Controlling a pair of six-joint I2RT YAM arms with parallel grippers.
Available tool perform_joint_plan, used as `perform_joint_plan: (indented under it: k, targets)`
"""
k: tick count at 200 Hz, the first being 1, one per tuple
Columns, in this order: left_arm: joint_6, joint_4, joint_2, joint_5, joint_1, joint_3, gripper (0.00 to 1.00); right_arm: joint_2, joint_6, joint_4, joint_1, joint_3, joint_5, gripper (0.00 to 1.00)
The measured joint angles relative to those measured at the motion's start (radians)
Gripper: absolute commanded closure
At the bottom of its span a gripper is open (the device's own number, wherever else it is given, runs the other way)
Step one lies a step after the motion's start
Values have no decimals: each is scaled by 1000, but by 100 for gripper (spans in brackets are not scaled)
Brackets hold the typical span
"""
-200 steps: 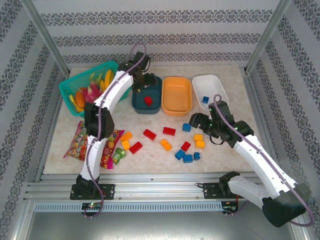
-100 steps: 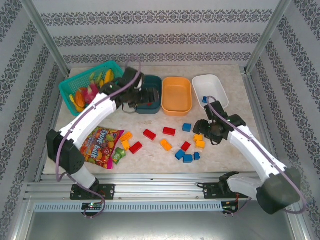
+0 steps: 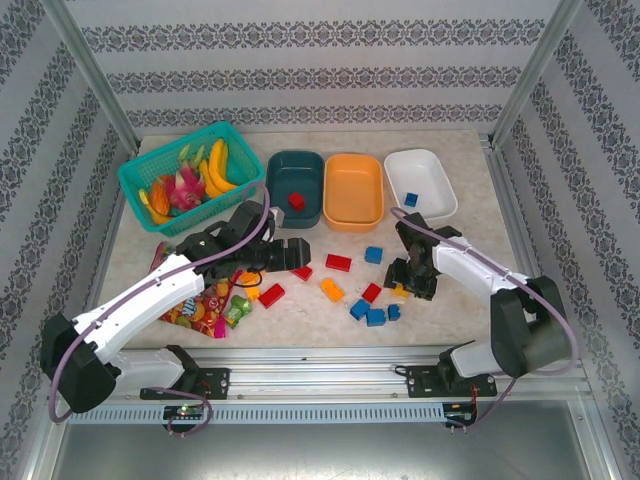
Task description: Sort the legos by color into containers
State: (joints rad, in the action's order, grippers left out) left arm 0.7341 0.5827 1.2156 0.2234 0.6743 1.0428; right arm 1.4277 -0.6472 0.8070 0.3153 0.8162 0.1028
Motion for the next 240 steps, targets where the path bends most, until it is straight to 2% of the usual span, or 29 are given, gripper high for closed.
perform_joint_plan:
  k: [29, 79, 108, 154, 182, 200, 240]
  targets:
    - [7, -11, 1, -11, 0, 0, 15, 61, 20, -42, -6, 0, 18, 40]
    - [11, -20, 1, -18, 0, 0, 15, 93, 31, -76, -19, -3, 18, 64]
    - [12, -20, 0, -26, 0, 0, 16, 38, 35, -76, -19, -16, 10, 75]
    - [16, -19, 2, -38, 0, 7, 16, -91, 33, -11, 0, 4, -19, 79]
    - [18, -14, 16, -64, 0, 70, 12, -119, 34, 45, 82, 150, -43, 78]
    - [18, -14, 35, -79, -7, 139, 12, -71, 38, 45, 126, 297, -43, 78]
    - [19, -15, 108, -85, -85, 282, 12, 272, 54, -9, 131, 675, -36, 77]
